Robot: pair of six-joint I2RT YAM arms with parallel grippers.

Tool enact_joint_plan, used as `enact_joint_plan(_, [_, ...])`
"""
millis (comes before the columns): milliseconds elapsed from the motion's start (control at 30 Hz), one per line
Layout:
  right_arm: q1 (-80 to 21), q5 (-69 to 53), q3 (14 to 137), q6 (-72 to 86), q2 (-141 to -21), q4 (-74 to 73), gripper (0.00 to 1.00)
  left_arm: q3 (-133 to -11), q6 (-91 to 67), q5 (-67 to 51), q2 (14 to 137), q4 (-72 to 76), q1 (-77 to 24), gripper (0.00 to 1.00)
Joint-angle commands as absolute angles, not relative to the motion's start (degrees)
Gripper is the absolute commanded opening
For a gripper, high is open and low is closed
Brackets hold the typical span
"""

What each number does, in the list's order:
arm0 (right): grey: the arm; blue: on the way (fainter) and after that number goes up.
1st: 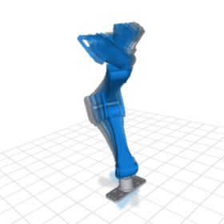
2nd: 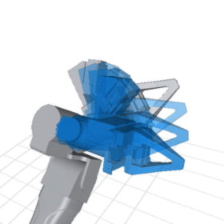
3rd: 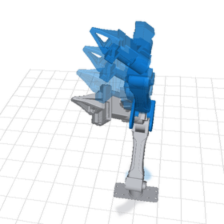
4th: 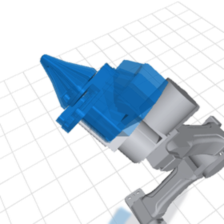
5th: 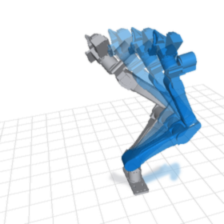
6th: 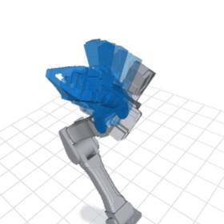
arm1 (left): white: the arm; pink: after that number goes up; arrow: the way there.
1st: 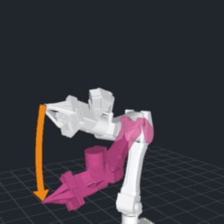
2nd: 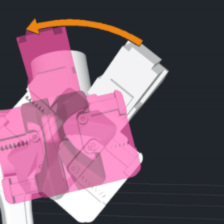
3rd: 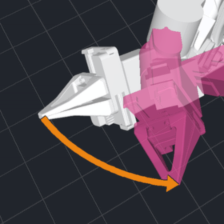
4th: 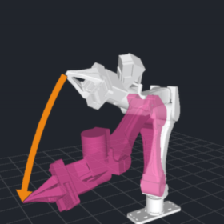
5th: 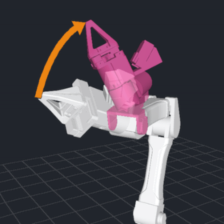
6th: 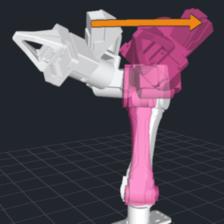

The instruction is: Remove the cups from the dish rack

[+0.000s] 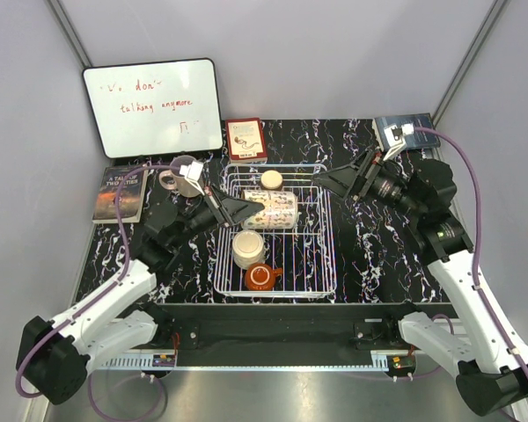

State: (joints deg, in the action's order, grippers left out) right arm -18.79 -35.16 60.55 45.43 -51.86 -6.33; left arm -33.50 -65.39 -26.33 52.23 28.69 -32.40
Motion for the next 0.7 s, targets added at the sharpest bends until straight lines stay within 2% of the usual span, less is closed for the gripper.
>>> enact_joint_plan(0, [-18.72,-25.25,64.33,37.12,-52.38,-19.46,1.00,-39.10,-58.73,-22.25,48.26,24.07,-32.26,0.00])
enact_joint_plan(67, [-18.72,-20.32,65.83,34.73,-52.38,-22.66,1.00,-43.14,-52.69,-17.96,47.38,16.65,-32.17,0.00])
enact_joint_plan(200, [-18.72,-18.02,65.39,33.13,-52.03,-24.70,1.00,-52.10,-43.61,-9.94,48.94,-2.23,-31.38,0.00])
enact_joint_plan(433, [-18.81,-17.40,63.46,32.78,-52.38,-24.70,1.00,-64.05,-36.22,-0.09,54.04,-17.21,-28.92,0.00])
enact_joint_plan(667, [-19.60,-16.70,61.00,32.08,-51.77,-24.87,1.00,-71.10,-28.31,15.53,63.18,-34.07,-28.21,0.00])
